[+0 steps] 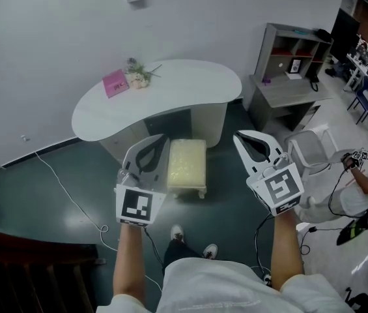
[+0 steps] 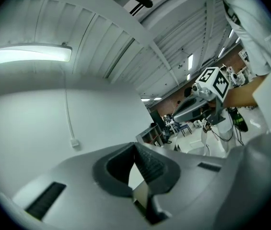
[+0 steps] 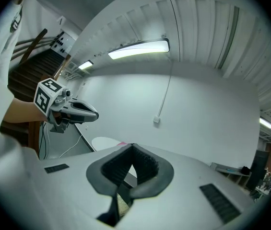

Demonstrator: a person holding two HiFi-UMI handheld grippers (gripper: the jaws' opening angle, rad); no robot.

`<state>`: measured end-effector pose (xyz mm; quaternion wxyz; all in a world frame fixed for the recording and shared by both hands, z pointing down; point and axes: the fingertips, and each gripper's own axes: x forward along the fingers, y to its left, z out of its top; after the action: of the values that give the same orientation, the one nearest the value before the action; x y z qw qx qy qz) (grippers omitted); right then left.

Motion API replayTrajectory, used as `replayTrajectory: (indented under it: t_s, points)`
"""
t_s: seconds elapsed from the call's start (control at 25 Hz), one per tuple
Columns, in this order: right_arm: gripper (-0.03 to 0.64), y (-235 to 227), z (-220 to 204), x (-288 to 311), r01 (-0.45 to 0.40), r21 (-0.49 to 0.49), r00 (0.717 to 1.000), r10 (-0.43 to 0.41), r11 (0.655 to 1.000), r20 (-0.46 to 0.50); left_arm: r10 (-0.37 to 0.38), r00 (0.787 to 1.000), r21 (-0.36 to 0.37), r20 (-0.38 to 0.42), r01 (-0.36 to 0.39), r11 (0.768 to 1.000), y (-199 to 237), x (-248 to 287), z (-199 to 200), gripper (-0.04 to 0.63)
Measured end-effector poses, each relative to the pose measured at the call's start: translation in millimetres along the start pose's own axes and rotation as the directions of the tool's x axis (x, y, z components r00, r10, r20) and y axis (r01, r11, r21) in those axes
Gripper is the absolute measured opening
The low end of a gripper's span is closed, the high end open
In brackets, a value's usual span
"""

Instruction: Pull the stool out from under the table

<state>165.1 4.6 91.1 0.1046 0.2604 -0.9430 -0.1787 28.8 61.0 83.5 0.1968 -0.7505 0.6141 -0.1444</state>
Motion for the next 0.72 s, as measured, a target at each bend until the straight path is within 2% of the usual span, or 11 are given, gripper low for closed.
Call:
replayTrajectory:
  t_s: [0.72]
  points:
    - [0.015,5.3,-10.1,3.4,0.018,-0.005,0.999,-0.018,1.0,-0.032,-0.004,0.999,0.003,-0.036,0.004,1.0,-2.3,-6.5,-8.6,0.018]
